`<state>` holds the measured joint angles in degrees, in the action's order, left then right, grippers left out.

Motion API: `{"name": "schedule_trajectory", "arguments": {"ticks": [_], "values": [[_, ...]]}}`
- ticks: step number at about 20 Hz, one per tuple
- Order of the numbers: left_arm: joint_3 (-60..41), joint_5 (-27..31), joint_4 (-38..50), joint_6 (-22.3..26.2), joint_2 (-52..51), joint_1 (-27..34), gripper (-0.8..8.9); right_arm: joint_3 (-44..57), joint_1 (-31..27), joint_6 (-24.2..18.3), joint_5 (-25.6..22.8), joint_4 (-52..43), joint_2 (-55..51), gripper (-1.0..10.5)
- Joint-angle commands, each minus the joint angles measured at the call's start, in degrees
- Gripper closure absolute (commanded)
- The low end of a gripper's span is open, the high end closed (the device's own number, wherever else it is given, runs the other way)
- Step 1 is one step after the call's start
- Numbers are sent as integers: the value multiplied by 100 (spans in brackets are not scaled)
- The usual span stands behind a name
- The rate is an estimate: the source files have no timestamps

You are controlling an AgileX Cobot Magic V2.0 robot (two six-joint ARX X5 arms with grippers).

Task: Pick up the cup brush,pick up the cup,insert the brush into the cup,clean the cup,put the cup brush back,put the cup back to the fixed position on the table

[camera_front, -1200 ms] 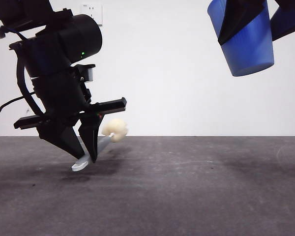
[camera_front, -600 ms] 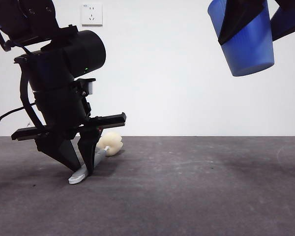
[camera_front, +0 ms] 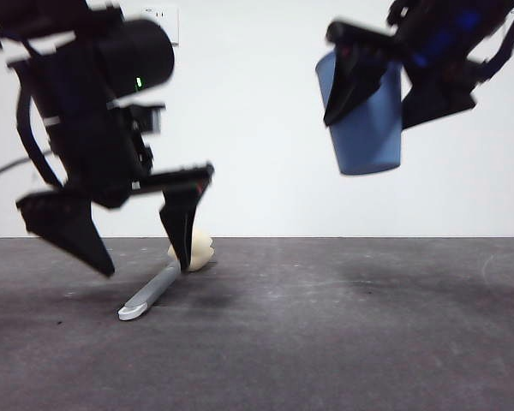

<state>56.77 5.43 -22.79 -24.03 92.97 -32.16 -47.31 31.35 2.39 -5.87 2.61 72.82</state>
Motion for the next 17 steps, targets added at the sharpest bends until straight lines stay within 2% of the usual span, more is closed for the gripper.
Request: {"name": "schedule_trajectory", "arguments": {"ticks": [1, 5, 7, 10, 17], "values": [[-46, -111, -184, 304, -404, -7, 381, 94, -181, 61, 275, -476, 509, 959], [-46, -402, -437, 472, -1412, -11, 381, 101, -485, -83, 367, -1156, 1408, 959], [-46, -415, -542, 485, -1952, -11, 381, 103, -651, -79, 603, -1512, 1784, 959], [-46, -404, -737, 612, -2636, -11, 381, 107, -726, -98, 629, -1912, 2205, 959], [-46, -411, -1132, 629, -3213, -11, 381, 382, -741, -111, 695, -2671, 2555, 959]]}}
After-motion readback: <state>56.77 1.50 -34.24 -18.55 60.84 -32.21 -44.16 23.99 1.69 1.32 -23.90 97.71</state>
